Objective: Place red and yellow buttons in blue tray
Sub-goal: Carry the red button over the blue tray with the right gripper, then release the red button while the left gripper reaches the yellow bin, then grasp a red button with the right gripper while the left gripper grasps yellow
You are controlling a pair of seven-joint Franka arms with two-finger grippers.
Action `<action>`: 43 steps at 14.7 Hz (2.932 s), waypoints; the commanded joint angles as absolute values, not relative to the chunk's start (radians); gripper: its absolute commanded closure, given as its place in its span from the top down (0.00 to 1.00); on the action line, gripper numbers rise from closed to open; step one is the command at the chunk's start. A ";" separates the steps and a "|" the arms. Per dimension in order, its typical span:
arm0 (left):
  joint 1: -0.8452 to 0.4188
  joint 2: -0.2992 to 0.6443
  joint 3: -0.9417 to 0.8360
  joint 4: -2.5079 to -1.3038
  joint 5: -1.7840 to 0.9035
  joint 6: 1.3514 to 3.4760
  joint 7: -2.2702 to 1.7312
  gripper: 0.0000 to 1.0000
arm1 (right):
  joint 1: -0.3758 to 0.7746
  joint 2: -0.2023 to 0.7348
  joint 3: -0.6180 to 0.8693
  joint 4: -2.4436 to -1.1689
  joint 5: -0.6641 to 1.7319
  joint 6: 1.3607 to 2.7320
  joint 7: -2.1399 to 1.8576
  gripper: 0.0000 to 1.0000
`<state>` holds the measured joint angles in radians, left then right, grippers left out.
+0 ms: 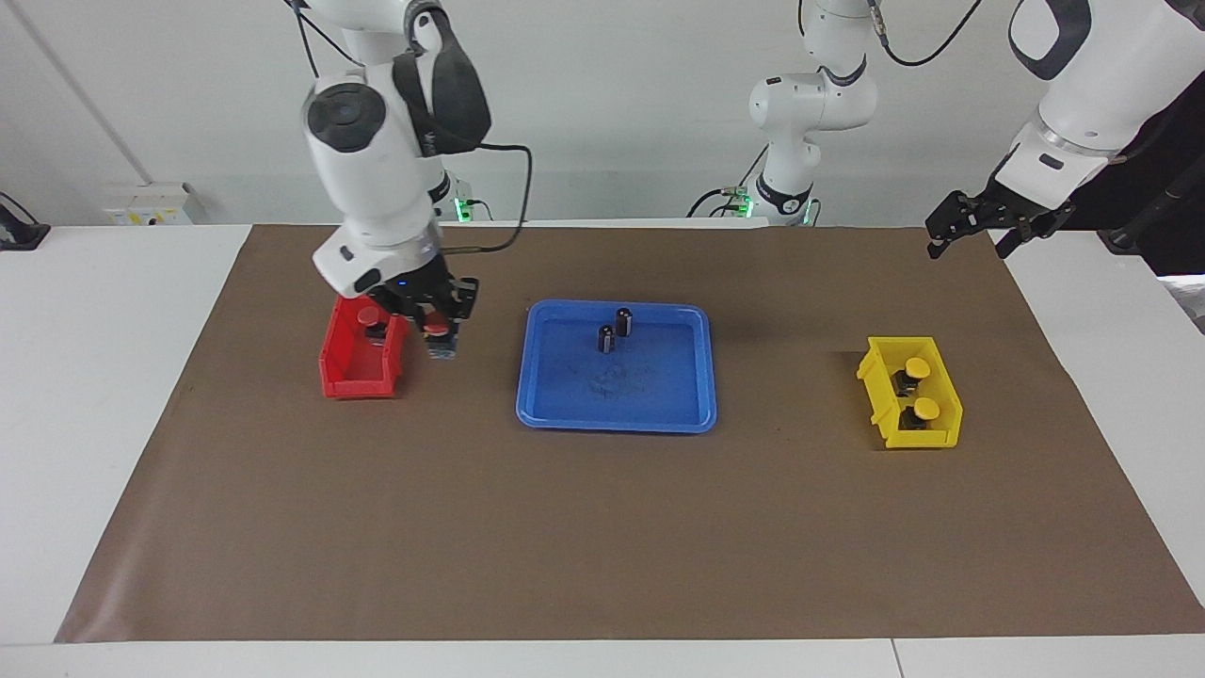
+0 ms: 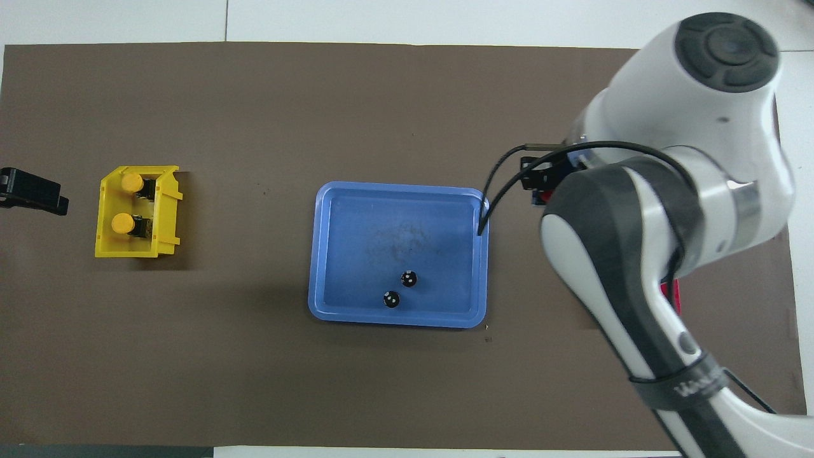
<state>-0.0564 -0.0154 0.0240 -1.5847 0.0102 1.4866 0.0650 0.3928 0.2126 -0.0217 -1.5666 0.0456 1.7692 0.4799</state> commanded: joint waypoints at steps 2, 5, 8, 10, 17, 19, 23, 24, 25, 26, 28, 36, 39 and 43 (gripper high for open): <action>-0.048 -0.060 0.025 -1.643 0.003 1.494 0.074 1.00 | 0.547 0.354 -0.031 -1.511 0.075 1.925 0.665 0.27; -0.034 -0.084 0.025 -1.704 0.003 1.561 0.074 1.00 | 0.618 0.442 -0.031 -1.522 0.067 2.006 0.732 0.31; -0.034 -0.103 0.025 -1.865 0.005 1.809 0.074 1.00 | 0.647 0.456 -0.031 -1.583 0.064 2.069 0.767 0.31; -0.032 -0.028 0.023 -1.875 0.005 1.902 0.078 1.00 | 0.644 0.454 -0.031 -1.591 0.064 2.072 0.767 0.31; 0.006 0.208 0.023 -1.861 0.006 2.161 0.080 0.68 | 0.640 0.425 -0.031 -1.690 0.066 2.148 0.769 0.70; 0.008 0.230 0.023 -1.862 0.006 2.192 0.080 0.66 | 0.637 0.423 -0.035 -1.652 0.066 2.117 0.769 0.99; 0.006 0.242 0.023 -1.871 0.005 2.210 0.077 0.66 | 0.540 0.297 -0.043 -1.586 0.028 1.941 0.665 0.99; 0.006 0.244 0.023 -1.871 0.005 2.210 0.077 0.66 | 0.491 0.225 -0.043 -1.636 0.025 1.892 0.547 0.99; 0.005 0.247 0.023 -1.873 0.005 2.210 0.077 0.66 | 0.418 0.140 -0.041 -1.704 0.025 1.841 0.434 0.99; 0.005 0.250 0.023 -1.873 0.005 2.217 0.077 0.66 | 0.353 0.073 -0.041 -1.765 0.025 1.815 0.338 0.99; 0.005 0.259 0.023 -1.873 0.005 2.226 0.077 0.66 | 0.247 -0.052 -0.041 -1.909 0.025 1.801 0.186 0.99; 0.005 0.273 0.023 -1.921 0.005 2.289 0.074 0.54 | -0.003 -0.190 -0.043 -2.276 0.025 2.022 -0.126 0.80; 0.005 0.270 0.021 -1.919 0.003 2.261 0.072 0.01 | -0.011 -0.190 -0.041 -2.336 0.025 2.075 -0.132 0.76; -0.003 0.270 0.023 -1.751 0.000 2.035 0.066 0.02 | -0.011 -0.184 -0.043 -2.416 0.025 2.166 -0.147 0.74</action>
